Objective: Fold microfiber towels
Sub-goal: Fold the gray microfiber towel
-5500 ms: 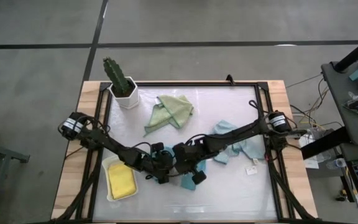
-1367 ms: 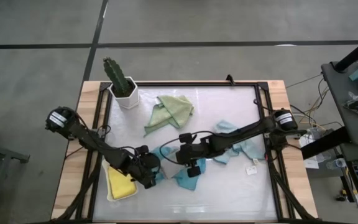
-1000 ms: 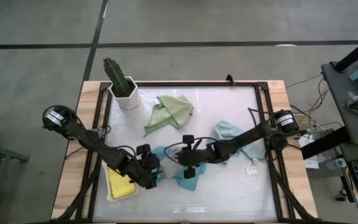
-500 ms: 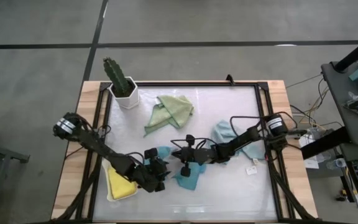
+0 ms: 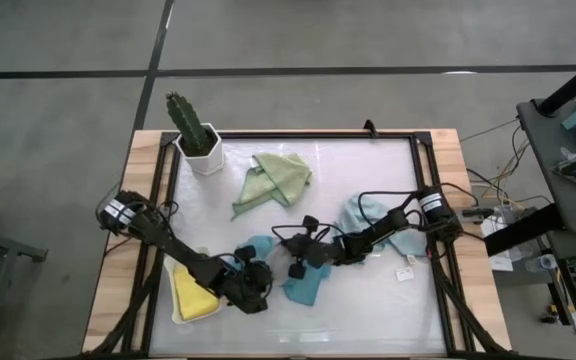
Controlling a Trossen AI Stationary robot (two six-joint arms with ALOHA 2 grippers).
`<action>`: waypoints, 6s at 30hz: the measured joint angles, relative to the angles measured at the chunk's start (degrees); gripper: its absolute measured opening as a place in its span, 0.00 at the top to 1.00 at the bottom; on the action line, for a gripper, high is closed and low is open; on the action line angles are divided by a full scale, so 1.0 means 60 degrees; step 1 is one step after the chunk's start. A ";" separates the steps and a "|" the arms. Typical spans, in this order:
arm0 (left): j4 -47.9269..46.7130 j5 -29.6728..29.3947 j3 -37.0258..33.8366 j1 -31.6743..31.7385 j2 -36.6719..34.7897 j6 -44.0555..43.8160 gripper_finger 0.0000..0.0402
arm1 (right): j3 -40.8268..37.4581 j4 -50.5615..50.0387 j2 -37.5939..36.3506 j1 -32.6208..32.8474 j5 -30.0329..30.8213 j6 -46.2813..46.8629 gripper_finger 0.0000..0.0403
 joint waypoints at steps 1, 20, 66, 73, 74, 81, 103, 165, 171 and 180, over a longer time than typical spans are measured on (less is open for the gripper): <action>-0.0004 0.0028 -0.0004 0.0003 -0.0040 0.0000 0.85 | -0.0002 -0.0255 -0.0050 0.0000 0.0219 -0.0006 0.98; -0.0939 0.0218 -0.0018 -0.0009 -0.1838 0.0998 0.80 | -0.0047 -0.3117 -0.2897 -0.0478 -0.2670 0.0533 0.95; -0.1960 0.0290 -0.0117 -0.0019 -0.1861 0.0000 0.99 | 0.1105 -0.3227 -0.1064 -0.2127 -0.7573 0.1724 0.93; -0.1950 0.0684 -0.0156 -0.0022 -0.1861 -0.0177 0.99 | 0.1104 -0.3889 -0.1535 -0.2058 -0.7858 0.1779 0.98; -0.1924 0.0761 -0.0197 -0.0019 -0.1861 -0.0281 0.99 | 0.1104 -0.4137 -0.1702 -0.2058 -0.7869 0.1889 0.98; -0.1910 0.0785 -0.0584 -0.0052 -0.1861 -0.0753 0.99 | 0.1104 -0.5599 -0.2233 -0.2054 -0.7859 0.2740 0.98; -0.1743 0.0606 -0.0656 -0.0063 -0.1861 -0.0665 0.99 | 0.1149 -0.4581 -0.2308 -0.2364 -0.7446 0.0809 0.68; -0.1250 -0.0995 -0.0449 -0.0611 -0.1887 0.1016 0.99 | 0.1962 -0.6924 -0.1399 -0.2120 -0.8308 -0.4117 0.72; -0.1245 -0.0855 -0.0528 -0.0660 -0.1887 0.0773 0.99 | 0.2411 -0.8009 -0.1439 -0.2117 -0.8980 -0.4546 0.96; -0.1338 -0.0335 -0.0800 -0.0636 -0.1785 -0.0231 0.99 | 0.3109 -0.8403 -0.1413 -0.2398 -0.9030 -0.3382 0.98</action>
